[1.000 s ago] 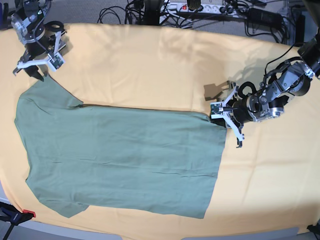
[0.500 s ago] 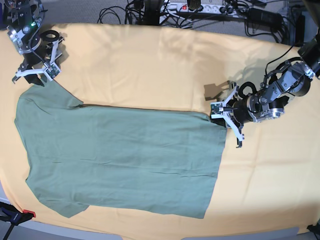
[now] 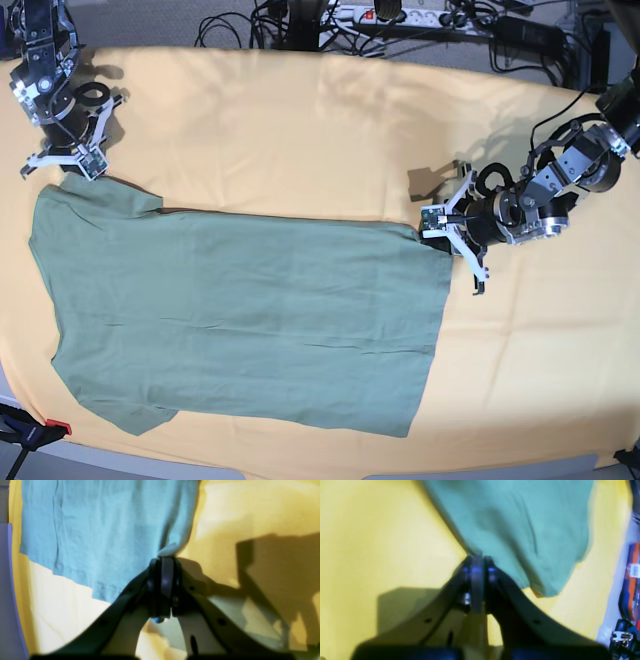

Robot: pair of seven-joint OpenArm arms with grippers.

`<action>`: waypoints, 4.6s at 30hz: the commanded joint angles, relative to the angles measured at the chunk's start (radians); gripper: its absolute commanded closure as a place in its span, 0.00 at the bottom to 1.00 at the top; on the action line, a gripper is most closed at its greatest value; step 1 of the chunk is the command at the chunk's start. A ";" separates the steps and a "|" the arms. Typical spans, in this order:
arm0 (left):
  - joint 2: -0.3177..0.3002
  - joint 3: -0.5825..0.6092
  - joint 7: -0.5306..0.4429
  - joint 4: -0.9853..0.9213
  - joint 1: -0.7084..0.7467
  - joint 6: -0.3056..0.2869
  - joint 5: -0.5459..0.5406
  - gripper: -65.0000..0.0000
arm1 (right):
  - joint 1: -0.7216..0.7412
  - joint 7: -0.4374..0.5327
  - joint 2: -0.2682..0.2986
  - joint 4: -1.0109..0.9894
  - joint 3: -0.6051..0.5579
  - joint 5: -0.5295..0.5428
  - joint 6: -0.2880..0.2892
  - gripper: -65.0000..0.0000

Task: Fold the T-shirt properly
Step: 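Grasp the green shirt's shoulder corners with both grippers, then pull the held shoulders away from the hem to straighten the shirt, then regrip the shirt's shoulder edge with both grippers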

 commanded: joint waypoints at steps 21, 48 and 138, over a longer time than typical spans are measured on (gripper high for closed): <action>-0.035 -0.007 0.003 0.053 -0.017 -0.004 -0.013 1.00 | -0.007 -0.069 0.016 0.167 0.006 -0.005 -0.190 1.00; -0.337 -0.007 0.003 0.410 0.027 -0.302 -0.253 1.00 | -0.413 -0.342 0.034 0.516 0.008 -0.042 -0.187 1.00; -0.283 -0.006 0.034 0.392 0.100 0.206 0.023 1.00 | 0.000 0.002 0.068 0.147 0.008 -0.014 -0.303 1.00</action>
